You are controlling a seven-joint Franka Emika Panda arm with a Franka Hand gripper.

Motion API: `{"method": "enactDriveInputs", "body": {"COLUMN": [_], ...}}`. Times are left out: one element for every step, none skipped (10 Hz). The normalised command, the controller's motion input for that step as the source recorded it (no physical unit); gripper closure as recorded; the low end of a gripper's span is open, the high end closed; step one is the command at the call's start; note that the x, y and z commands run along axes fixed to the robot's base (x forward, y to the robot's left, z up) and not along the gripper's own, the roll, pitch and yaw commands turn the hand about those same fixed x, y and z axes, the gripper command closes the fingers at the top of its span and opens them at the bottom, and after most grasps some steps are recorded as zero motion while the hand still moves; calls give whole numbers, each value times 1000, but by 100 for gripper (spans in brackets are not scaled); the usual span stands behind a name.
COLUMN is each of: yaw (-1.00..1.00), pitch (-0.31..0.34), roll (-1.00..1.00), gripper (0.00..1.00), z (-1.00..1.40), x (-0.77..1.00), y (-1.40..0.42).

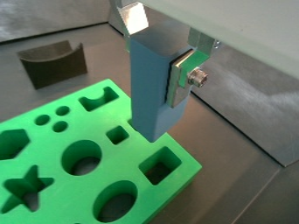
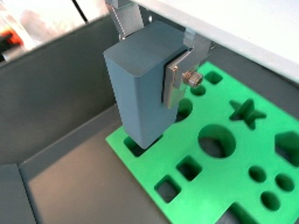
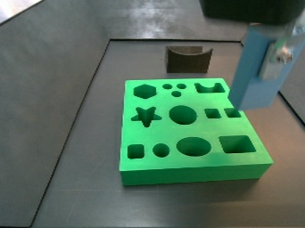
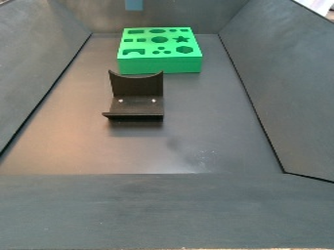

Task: Pick up the rectangle object. Move up. Move to above the board. Insert the rectangle object.
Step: Insert the rectangle object.

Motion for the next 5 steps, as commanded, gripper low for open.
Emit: {"method": "enactDriveInputs", "body": {"yaw": [-63, -54, -66, -151, -166], "pitch": [16, 41, 93, 100, 101], "roll": [244, 233, 154, 236, 187], "gripper": [100, 100, 100, 100, 100], "z": [-414, -331, -211, -363, -303], "x": [503, 451, 414, 271, 226], "y": [-329, -286, -106, -37, 0]}}
